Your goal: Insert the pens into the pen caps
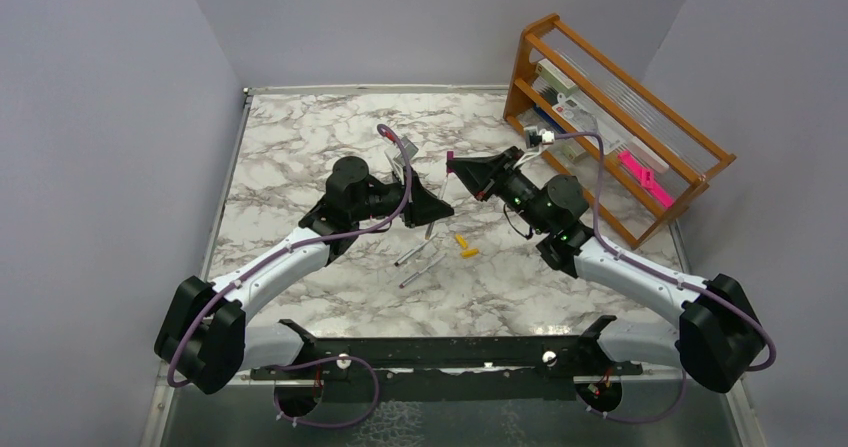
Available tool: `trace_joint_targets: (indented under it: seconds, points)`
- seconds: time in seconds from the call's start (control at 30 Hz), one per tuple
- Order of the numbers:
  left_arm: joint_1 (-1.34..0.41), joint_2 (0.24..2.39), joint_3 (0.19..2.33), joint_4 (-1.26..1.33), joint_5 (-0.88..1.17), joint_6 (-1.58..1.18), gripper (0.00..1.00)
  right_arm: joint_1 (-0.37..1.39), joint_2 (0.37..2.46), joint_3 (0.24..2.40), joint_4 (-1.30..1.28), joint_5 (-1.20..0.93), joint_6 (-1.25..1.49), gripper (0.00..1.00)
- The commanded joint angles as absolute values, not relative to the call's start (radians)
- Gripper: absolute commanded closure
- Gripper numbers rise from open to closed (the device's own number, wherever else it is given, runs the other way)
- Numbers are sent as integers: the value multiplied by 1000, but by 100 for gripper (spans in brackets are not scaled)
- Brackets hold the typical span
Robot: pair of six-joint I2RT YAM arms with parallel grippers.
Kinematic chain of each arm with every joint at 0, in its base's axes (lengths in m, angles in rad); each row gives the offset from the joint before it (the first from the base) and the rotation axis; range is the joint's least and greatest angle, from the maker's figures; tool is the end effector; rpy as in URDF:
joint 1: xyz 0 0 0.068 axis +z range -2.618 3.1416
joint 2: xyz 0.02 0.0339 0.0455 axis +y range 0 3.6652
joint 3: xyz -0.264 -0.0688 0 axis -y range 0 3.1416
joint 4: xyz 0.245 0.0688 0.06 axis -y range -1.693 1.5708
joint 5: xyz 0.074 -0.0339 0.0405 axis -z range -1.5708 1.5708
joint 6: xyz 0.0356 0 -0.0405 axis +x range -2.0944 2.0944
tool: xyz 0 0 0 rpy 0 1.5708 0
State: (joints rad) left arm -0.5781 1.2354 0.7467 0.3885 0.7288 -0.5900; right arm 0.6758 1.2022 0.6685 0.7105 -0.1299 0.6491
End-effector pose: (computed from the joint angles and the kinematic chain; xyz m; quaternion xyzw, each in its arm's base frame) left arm 0.2196 -0.1716 0.2907 0.2349 0.6943 -0.5661 0.3771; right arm 0.2108 0.1749 0.3060 -0.0583 0.6398 0.5035 0.5777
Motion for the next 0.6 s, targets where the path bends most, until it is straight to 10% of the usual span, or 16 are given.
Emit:
trace_joint_targets:
  seconds: [0.0,0.57]
  points:
    - [-584,1218,745,424,757,-588,100,678,1207,693,753,-159,637,99]
    - [-584,1228,741,423,747,-595,100,678,1198,670,757,-187,638,99]
